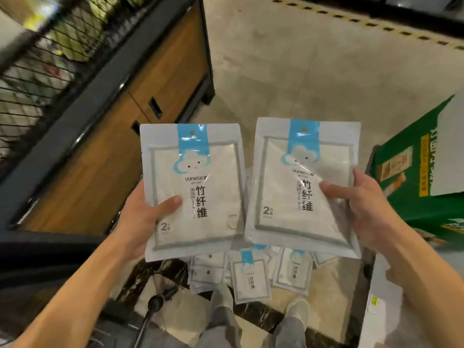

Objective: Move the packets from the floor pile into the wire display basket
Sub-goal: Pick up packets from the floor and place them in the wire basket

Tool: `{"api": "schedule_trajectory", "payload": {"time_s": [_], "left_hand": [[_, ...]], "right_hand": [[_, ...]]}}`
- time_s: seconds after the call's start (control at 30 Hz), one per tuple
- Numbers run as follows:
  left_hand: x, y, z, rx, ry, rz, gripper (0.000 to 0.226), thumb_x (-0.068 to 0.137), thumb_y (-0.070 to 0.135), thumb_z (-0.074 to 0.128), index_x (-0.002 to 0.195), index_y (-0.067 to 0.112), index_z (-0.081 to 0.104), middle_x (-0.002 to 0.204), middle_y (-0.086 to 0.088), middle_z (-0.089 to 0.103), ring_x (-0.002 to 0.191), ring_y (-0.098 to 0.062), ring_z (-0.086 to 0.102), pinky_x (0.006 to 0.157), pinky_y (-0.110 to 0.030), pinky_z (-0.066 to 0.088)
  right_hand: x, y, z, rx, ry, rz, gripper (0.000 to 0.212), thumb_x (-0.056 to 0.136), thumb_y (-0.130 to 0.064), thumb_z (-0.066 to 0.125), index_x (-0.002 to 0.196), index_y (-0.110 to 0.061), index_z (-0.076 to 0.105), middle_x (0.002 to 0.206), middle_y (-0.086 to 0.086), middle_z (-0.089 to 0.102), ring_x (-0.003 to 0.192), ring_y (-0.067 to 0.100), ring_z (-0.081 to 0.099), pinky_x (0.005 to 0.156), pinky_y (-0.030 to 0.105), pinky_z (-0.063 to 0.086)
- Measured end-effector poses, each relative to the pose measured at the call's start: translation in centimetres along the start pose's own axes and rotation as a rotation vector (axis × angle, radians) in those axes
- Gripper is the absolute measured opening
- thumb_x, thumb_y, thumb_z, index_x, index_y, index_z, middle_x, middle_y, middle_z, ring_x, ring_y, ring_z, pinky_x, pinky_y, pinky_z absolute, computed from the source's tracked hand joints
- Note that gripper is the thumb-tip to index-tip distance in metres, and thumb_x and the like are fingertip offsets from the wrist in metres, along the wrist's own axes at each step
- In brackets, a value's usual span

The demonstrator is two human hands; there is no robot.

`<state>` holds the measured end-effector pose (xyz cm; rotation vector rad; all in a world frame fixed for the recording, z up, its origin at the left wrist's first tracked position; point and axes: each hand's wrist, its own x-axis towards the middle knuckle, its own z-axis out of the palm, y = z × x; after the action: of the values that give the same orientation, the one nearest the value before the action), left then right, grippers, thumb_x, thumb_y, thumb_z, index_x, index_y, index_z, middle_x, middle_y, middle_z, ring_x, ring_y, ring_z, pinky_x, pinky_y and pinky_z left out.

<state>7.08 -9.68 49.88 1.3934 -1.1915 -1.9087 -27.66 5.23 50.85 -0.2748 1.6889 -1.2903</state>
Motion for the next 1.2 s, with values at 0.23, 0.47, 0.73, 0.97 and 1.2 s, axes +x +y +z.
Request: {"api": "schedule_trajectory", "payload": {"time_s": [0.23, 0.47, 0.73, 0.97, 1.2], "left_hand": [[-13.9, 11.4, -7.4, 0.015, 0.048, 0.155, 0.055, 0.085, 0.000, 0.070, 0.135, 0.019, 0.055, 0.123, -0.010, 0.073, 0.108, -0.032, 0.073, 0.078, -0.045, 0.063], [-27.7, 15.1, -11.8, -0.106, 0.259, 0.285, 0.053, 0.078, -0.002, 0.069, 0.127, 0.013, 0.058, 0.117, -0.014, 0.075, 0.100, -0.032, 0.075, 0.072, -0.039, 0.063], [-40.3, 13.0, -12.0, -0.246, 0.537, 0.352, 0.099, 0.047, 0.040, 0.102, 0.133, 0.020, 0.057, 0.124, -0.016, 0.072, 0.110, -0.039, 0.071, 0.090, -0.057, 0.058], [-50.9, 7.8, -7.5, -0.340, 0.692, 0.334, 0.108, 0.044, 0.044, 0.102, 0.138, 0.017, 0.054, 0.125, -0.016, 0.071, 0.111, -0.039, 0.070, 0.083, -0.055, 0.061], [-60.4, 2.5, -5.1, -0.384, 0.942, 0.296, 0.051, 0.083, 0.015, 0.076, 0.131, 0.014, 0.059, 0.118, -0.017, 0.074, 0.104, -0.040, 0.073, 0.089, -0.064, 0.057]], "right_hand": [[-12.1, -12.1, 8.8, -0.073, -0.143, -0.097, 0.036, 0.087, 0.011, 0.066, 0.115, -0.011, 0.062, 0.092, 0.003, 0.077, 0.075, 0.015, 0.073, 0.066, 0.025, 0.060], [-21.3, -18.4, 14.7, -0.128, -0.346, -0.200, 0.032, 0.084, 0.014, 0.065, 0.104, -0.011, 0.064, 0.075, -0.003, 0.078, 0.063, 0.009, 0.073, 0.055, 0.021, 0.058], [-26.1, -21.4, 19.0, -0.243, -0.664, -0.269, 0.032, 0.085, 0.013, 0.064, 0.114, -0.001, 0.066, 0.096, 0.015, 0.079, 0.078, 0.026, 0.078, 0.063, 0.033, 0.063], [-29.8, -19.2, 20.5, -0.398, -0.906, -0.216, 0.039, 0.086, 0.004, 0.070, 0.123, -0.005, 0.064, 0.110, 0.020, 0.076, 0.100, 0.041, 0.074, 0.091, 0.059, 0.058], [-36.0, -15.4, 22.3, -0.497, -1.062, -0.186, 0.031, 0.088, 0.005, 0.069, 0.115, -0.008, 0.063, 0.104, 0.020, 0.077, 0.097, 0.041, 0.075, 0.091, 0.060, 0.057]]}}
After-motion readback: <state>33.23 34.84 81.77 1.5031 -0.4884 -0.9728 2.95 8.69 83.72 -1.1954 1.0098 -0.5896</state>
